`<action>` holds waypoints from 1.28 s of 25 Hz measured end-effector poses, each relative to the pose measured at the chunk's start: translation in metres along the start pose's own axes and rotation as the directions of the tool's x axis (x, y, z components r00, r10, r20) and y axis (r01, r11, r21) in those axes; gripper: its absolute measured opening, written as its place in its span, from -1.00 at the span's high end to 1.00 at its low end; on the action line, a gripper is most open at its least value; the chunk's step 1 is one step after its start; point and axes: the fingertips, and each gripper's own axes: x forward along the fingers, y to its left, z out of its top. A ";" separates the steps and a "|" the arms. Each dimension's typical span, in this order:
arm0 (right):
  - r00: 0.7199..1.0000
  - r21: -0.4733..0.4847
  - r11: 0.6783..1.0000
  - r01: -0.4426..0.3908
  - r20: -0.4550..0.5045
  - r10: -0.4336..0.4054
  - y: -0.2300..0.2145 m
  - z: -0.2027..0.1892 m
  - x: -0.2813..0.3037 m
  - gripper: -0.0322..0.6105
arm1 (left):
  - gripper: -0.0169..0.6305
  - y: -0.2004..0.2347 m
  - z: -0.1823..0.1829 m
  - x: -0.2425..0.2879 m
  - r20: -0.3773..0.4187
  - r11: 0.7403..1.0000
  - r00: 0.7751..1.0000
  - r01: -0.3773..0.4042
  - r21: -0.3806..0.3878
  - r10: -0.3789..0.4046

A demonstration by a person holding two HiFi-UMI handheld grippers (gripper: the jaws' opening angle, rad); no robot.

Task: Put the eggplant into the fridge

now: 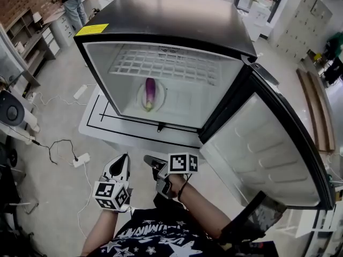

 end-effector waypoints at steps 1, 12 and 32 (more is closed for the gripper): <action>1.000 -0.002 1.000 -0.001 -0.006 0.001 0.001 -0.006 0.000 0.88 | 0.92 0.001 -0.001 -0.006 0.003 1.000 1.000 -0.008 -0.001 0.008; 0.996 -0.030 0.999 -0.011 -0.083 0.008 0.010 -0.088 -0.002 0.88 | 0.92 -0.007 -0.039 -0.084 0.024 0.997 0.997 -0.068 -0.033 0.069; 0.989 -0.086 0.996 -0.017 -0.148 0.004 0.037 -0.225 -0.071 0.88 | 0.92 -0.064 -0.084 -0.216 0.090 0.990 0.989 -0.114 -0.085 0.121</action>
